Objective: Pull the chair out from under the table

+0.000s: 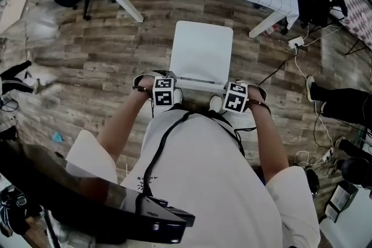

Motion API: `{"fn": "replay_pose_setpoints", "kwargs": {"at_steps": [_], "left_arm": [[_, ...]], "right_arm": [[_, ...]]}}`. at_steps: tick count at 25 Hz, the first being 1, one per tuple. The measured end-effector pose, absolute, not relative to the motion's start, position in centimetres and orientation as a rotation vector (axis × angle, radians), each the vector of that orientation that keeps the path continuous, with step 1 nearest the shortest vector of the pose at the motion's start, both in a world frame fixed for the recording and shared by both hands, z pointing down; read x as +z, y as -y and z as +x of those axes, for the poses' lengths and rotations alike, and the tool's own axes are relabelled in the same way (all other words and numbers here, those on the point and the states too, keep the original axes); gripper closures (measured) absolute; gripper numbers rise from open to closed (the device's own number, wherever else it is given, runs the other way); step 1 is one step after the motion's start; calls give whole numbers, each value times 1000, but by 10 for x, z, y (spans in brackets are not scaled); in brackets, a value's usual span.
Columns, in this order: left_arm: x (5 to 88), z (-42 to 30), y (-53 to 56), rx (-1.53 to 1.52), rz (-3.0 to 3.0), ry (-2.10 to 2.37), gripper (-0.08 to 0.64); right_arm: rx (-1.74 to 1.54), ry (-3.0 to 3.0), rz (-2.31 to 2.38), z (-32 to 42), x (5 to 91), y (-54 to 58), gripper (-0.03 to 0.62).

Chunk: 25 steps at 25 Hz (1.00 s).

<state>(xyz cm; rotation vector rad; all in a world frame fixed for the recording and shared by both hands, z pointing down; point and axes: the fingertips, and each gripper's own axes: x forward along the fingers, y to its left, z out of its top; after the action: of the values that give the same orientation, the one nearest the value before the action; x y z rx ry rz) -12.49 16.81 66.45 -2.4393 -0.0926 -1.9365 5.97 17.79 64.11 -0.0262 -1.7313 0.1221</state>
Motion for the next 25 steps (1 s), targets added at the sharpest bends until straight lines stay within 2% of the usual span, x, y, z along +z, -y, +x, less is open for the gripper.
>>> {"fn": "replay_pose_setpoints", "kwargs": {"at_steps": [6, 8, 14, 18, 21, 22, 25], "left_arm": [[657, -124, -181, -1919, -2429, 84, 468], [645, -124, -183, -1873, -2489, 67, 412], [599, -79, -157, -1675, -2660, -19, 402], [554, -45, -141, -1431, -2837, -162, 428], [512, -20, -121, -1173, -2965, -313, 516], [497, -15, -113, -1083, -3006, -371, 545], [458, -5, -94, -850, -3093, -530, 552]], "right_arm": [[106, 1773, -7, 57, 631, -190, 488], [135, 1823, 12, 49, 617, -190, 453], [280, 2088, 125, 52, 566, -161, 463], [349, 2312, 289, 39, 522, -141, 515], [357, 2480, 460, 37, 485, -120, 580], [349, 2522, 520, 38, 475, -114, 586], [329, 2609, 688, 43, 449, -98, 586]]}}
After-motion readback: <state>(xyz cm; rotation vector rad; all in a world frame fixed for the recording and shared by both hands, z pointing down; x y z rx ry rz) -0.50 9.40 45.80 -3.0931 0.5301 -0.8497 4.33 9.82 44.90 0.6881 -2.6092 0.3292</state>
